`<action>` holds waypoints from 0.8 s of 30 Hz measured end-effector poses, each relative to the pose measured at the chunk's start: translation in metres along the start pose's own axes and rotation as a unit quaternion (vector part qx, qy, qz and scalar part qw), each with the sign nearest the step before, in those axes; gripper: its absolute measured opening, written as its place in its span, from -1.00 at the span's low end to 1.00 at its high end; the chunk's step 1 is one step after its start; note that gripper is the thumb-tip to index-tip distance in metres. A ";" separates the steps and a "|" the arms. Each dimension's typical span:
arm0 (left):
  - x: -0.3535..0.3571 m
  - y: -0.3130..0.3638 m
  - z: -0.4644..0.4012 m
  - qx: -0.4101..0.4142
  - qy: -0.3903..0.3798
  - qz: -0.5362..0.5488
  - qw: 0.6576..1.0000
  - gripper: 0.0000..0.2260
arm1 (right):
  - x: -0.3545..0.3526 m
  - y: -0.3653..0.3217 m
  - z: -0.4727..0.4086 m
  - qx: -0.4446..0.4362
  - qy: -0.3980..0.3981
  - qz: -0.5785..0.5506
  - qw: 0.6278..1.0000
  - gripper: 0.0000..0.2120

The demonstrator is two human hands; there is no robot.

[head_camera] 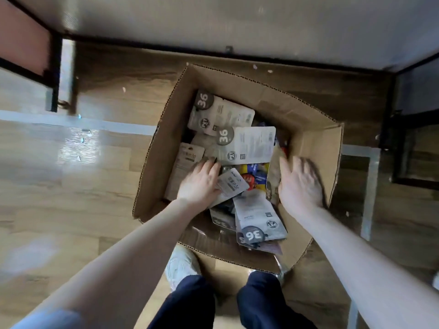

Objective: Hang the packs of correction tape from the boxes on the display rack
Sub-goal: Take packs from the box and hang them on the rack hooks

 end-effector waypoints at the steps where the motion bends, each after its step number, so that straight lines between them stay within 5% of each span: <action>1: 0.006 0.001 -0.003 0.005 0.000 0.001 1.000 -0.37 | 0.007 -0.001 -0.002 0.004 -0.006 -0.012 1.000 -0.47; 4: 0.016 0.003 -0.009 0.010 0.030 -0.005 0.999 -0.38 | 0.023 -0.005 -0.001 0.019 -0.020 -0.052 0.998 -0.55; 11: 0.027 0.007 -0.015 0.062 0.052 -0.021 0.997 -0.49 | 0.041 -0.015 0.005 0.010 -0.067 -0.053 0.996 -0.20; 18: 0.016 0.011 -0.013 0.077 0.019 0.059 0.995 -0.75 | 0.035 -0.012 0.003 0.055 -0.038 -0.039 0.997 -0.73; 24: -0.038 -0.004 0.016 0.090 0.050 0.054 0.993 -0.55 | -0.013 -0.003 0.022 0.119 0.033 -0.098 0.987 -0.82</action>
Point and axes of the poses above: each hand's wrist, its own z-axis away from the middle knuckle, its own x-axis out of the palm, y = z × x, the point moved 1 cm from there along -z, towards the middle knuckle, and after that the axes turned 4 degrees about y, right-handed, at the moved point
